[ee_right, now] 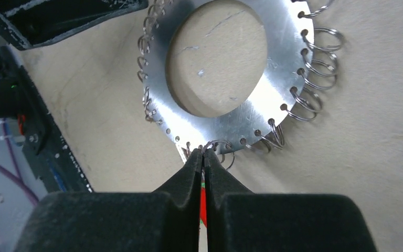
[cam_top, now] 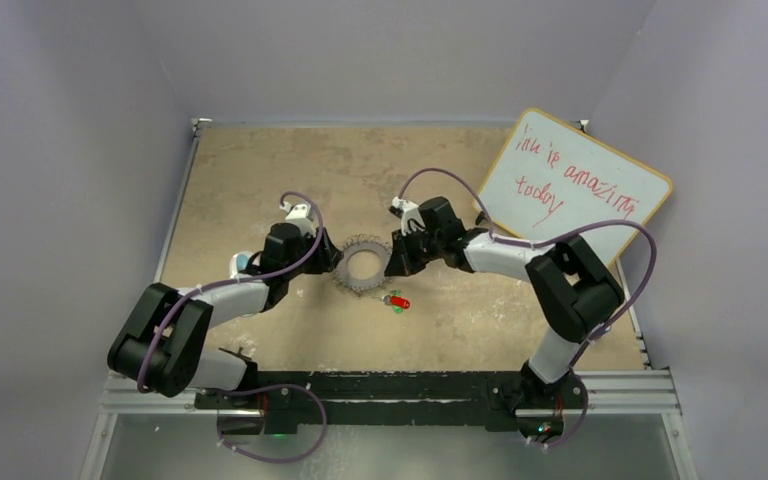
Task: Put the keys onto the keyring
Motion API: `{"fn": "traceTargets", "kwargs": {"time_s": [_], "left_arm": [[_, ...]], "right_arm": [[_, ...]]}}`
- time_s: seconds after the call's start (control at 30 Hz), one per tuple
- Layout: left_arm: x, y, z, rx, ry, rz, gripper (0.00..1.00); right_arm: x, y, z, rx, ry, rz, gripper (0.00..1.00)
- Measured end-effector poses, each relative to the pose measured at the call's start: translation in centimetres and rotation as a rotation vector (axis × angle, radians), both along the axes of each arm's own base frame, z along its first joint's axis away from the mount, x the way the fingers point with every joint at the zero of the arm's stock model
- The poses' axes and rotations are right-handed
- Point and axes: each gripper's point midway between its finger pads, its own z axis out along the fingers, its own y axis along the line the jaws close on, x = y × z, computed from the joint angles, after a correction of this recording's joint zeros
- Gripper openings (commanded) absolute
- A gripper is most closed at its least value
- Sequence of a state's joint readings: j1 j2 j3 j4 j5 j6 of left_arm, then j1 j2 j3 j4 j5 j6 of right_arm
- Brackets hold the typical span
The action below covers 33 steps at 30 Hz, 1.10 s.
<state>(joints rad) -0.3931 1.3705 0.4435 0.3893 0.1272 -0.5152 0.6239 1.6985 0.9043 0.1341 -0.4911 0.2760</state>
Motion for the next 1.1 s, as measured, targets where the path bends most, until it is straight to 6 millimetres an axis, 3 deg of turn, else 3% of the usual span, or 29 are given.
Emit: {"fn": "traceTargets", "kwargs": {"time_s": [0.27, 0.47, 0.6, 0.73, 0.83, 1.1], "left_arm": [[0.1, -0.1, 0.1, -0.003, -0.005, -0.003, 0.42], [0.1, 0.0, 0.1, 0.0, -0.006, -0.001, 0.42], [0.1, 0.1, 0.0, 0.003, -0.004, 0.006, 0.42], [0.2, 0.4, -0.5, 0.014, 0.01, 0.028, 0.42], [0.2, 1.0, -1.3, 0.03, 0.036, 0.068, 0.42], [0.9, 1.3, -2.9, 0.045, 0.077, 0.113, 0.28]], "right_arm": [[-0.3, 0.0, -1.1, 0.004, 0.05, -0.012, 0.43], [1.1, -0.8, 0.7, -0.017, -0.048, -0.058, 0.61], [1.5, -0.9, 1.7, -0.011, -0.095, -0.057, 0.64], [1.5, -1.0, 1.1, -0.025, -0.09, -0.051, 0.61], [1.4, -1.2, 0.2, -0.043, -0.076, -0.047, 0.54], [0.9, -1.4, -3.4, -0.097, -0.012, -0.024, 0.13]]}}
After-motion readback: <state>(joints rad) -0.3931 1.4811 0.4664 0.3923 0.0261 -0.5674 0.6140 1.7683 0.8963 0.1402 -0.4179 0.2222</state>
